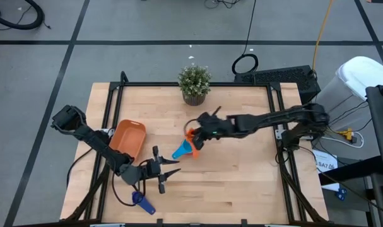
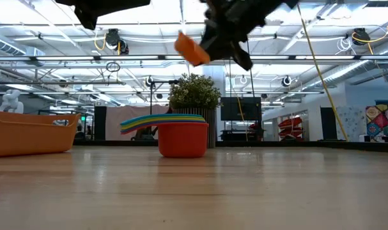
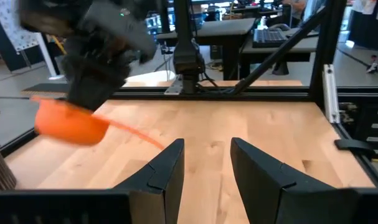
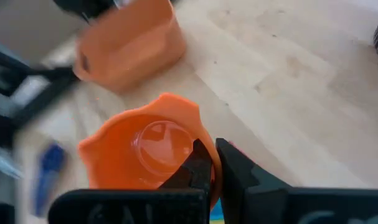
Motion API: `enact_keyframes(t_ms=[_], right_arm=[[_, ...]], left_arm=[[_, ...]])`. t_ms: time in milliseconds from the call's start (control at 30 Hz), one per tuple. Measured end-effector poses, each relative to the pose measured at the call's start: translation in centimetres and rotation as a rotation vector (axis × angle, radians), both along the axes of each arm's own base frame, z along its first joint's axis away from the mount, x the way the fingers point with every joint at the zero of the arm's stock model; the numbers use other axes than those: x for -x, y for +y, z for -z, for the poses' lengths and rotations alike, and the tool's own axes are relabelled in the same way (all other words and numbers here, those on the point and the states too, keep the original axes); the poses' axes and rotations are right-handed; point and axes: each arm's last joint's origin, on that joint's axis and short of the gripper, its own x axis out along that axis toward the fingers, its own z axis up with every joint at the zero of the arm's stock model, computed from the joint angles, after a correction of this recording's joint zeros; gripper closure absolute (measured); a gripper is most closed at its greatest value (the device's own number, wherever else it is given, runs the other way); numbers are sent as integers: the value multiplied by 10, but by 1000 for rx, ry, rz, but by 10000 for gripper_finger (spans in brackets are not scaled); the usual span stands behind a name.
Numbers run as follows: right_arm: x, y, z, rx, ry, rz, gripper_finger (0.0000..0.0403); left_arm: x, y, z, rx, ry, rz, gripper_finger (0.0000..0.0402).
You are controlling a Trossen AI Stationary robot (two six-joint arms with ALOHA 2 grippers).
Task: Nest measuring cups in basket
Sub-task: Stack the orange measuring cup on top of the light blue measuring cup
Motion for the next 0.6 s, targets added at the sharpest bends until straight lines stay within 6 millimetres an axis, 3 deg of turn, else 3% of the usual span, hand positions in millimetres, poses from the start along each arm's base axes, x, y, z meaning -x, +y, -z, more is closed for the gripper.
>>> enact_keyframes(t_ms=[100, 267, 400, 600], right_arm=[[-20, 5, -6, 43, 81, -44, 403], [-39, 4, -3, -173, 100, -1, 403], [-40, -1, 14, -337, 187, 72, 403], [-47, -3, 40, -420, 273, 116, 403]], left_arm=[[3, -3, 0, 6, -7, -16, 268], [13, -12, -1, -14, -18, -94, 268], [22, -21, -1, -39, -21, -124, 268], [31, -29, -1, -57, -26, -147, 268]])
